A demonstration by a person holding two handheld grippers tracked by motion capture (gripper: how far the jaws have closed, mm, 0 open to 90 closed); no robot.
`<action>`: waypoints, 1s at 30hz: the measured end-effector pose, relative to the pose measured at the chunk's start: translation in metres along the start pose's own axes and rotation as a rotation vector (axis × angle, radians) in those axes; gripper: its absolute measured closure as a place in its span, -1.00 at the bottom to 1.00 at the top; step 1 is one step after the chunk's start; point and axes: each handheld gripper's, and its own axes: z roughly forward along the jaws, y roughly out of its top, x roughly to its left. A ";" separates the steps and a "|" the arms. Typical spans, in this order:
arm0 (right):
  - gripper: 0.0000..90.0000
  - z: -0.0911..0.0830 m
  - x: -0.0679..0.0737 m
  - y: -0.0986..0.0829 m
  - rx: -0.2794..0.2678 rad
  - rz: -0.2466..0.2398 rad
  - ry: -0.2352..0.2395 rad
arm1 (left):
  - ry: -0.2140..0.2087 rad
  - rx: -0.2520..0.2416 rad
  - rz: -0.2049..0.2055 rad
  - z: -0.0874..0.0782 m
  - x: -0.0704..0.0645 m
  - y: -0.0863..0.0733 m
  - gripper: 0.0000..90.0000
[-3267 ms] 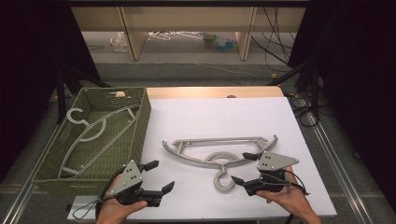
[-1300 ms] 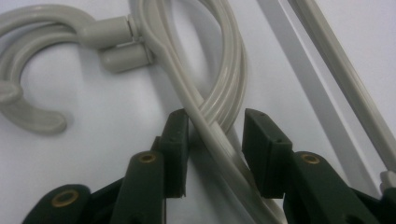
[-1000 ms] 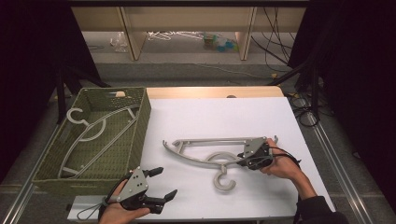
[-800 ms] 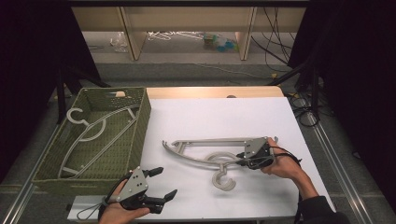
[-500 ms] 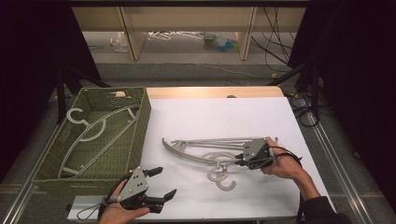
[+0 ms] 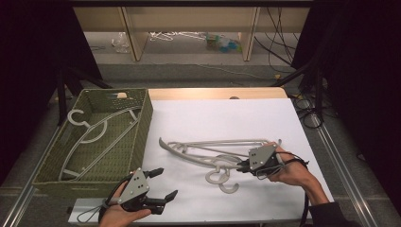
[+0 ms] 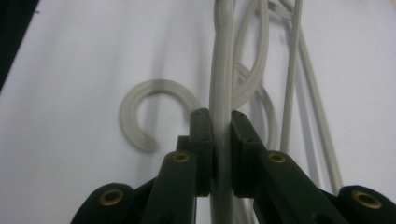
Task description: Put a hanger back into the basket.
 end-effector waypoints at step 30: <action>0.82 0.009 0.025 0.017 -0.046 -0.086 0.172 | -0.064 0.189 0.317 0.069 -0.025 0.016 -0.19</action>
